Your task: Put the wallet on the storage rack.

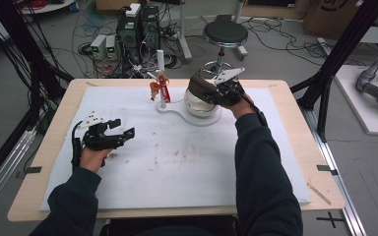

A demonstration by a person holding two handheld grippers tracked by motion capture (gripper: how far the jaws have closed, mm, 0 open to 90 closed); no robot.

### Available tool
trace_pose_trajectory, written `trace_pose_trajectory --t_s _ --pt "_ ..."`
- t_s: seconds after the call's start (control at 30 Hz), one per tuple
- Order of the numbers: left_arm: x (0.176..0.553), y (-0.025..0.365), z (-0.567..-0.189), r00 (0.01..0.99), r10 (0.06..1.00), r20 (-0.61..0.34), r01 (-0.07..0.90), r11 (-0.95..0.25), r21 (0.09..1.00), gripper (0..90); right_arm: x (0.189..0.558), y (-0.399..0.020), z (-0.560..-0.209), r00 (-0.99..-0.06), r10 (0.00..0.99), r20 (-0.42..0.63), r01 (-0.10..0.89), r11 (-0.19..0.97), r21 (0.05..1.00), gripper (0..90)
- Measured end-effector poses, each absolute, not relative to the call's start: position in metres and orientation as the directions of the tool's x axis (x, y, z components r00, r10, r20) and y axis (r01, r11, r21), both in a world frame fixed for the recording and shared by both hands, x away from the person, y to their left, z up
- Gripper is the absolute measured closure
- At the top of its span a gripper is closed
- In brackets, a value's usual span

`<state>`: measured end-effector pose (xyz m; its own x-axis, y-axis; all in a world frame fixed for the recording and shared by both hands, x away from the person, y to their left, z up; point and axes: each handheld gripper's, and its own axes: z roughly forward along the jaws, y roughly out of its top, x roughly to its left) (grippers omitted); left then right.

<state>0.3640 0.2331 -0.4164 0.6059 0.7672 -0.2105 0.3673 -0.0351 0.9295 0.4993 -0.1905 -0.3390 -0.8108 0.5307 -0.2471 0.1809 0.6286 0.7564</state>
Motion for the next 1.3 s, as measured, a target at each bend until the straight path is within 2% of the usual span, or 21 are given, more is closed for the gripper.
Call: trace_pose_trajectory --t_s 0.37,0.4,0.47,0.5,0.57,0.7,0.83,1.03,1.13,1.2,1.3 --pt "0.365 0.233 -0.419 0.605 0.766 -0.217 0.382 -0.04 0.923 21.1 0.518 -0.186 -0.368 -0.825 0.494 -0.275 0.189 0.699 0.69 64.2" --pt "0.365 0.233 -0.419 0.605 0.767 -0.216 0.383 -0.042 0.923 21.1 0.519 -0.185 -0.37 -0.822 0.504 -0.266 0.202 0.694 0.691 62.0" --pt "0.365 0.232 -0.419 0.604 0.766 -0.219 0.385 -0.04 0.922 21.1 0.521 -0.184 -0.371 -0.798 0.548 -0.252 0.238 0.669 0.704 49.8" --pt "0.365 0.232 -0.419 0.605 0.765 -0.22 0.385 -0.04 0.922 21.1 0.521 -0.184 -0.371 -0.788 0.567 -0.241 0.251 0.653 0.715 48.6" --pt "0.365 0.232 -0.419 0.607 0.764 -0.219 0.385 -0.041 0.922 21.1 0.52 -0.185 -0.369 -0.779 0.576 -0.247 0.247 0.644 0.724 48.6" --pt "0.365 0.232 -0.419 0.608 0.763 -0.219 0.383 -0.04 0.923 21.1 0.513 -0.195 -0.359 -0.766 0.591 -0.253 0.225 0.615 0.755 60.0" --pt "0.364 0.232 -0.418 0.606 0.764 -0.224 0.383 -0.033 0.923 21.1 0.508 -0.207 -0.352 -0.747 0.618 -0.245 0.234 0.589 0.773 61.5" --pt "0.364 0.234 -0.418 0.604 0.771 -0.203 0.372 -0.047 0.927 21.1 0.493 -0.221 -0.342 -0.731 0.667 -0.144 0.302 0.505 0.808 48.5" --pt "0.364 0.235 -0.418 0.622 0.766 -0.16 0.327 -0.069 0.942 21.2 0.484 -0.228 -0.342 -0.711 0.7 -0.067 0.39 0.471 0.791 42.4" --pt "0.364 0.235 -0.417 0.63 0.765 -0.133 0.299 -0.081 0.951 21.2 0.474 -0.231 -0.345 -0.71 0.701 -0.065 0.391 0.469 0.792 40.9" --pt "0.365 0.237 -0.417 0.622 0.764 -0.172 0.327 -0.054 0.944 21.1 0.457 -0.242 -0.35 -0.705 0.708 -0.025 0.387 0.415 0.823 37.0"
